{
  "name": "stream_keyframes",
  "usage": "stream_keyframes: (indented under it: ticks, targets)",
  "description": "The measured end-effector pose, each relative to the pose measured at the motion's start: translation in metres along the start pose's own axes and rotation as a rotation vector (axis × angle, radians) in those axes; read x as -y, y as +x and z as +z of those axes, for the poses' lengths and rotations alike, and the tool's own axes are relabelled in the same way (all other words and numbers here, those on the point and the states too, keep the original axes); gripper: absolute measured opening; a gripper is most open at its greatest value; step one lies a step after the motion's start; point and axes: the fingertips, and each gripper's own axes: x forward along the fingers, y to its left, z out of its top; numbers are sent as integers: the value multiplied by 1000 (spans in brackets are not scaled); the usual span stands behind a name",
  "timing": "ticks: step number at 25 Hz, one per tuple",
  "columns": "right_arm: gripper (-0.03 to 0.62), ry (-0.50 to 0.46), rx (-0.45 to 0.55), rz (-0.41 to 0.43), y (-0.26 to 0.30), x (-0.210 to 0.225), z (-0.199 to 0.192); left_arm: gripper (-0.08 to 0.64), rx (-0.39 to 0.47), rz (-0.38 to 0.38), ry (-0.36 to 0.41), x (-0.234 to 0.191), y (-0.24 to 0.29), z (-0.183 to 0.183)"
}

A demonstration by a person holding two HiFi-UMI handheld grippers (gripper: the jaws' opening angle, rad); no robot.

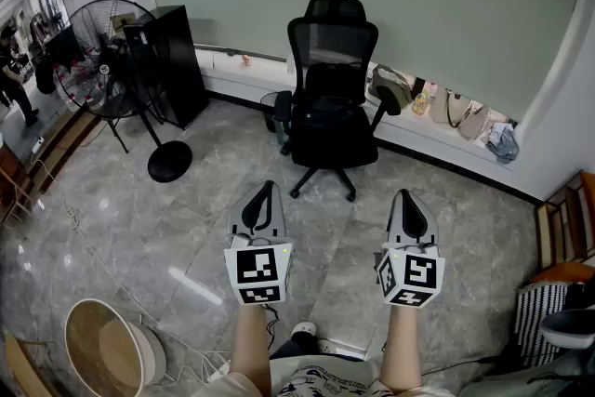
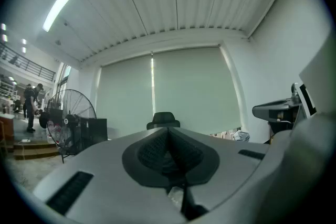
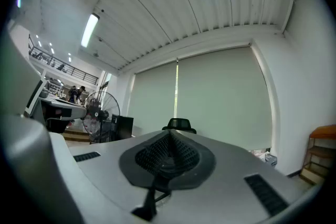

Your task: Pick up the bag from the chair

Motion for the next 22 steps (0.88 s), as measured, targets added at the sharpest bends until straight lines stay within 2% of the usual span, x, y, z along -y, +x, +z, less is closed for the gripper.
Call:
stream_keyframes:
  ticks: [14, 22]
  targets:
    - [11, 7, -12, -1, 13, 5, -4, 14, -10, 2, -9, -2, 14, -3]
    - [11, 20, -4, -44, 29, 7, -12, 14, -25, 4, -28, -24, 31, -15]
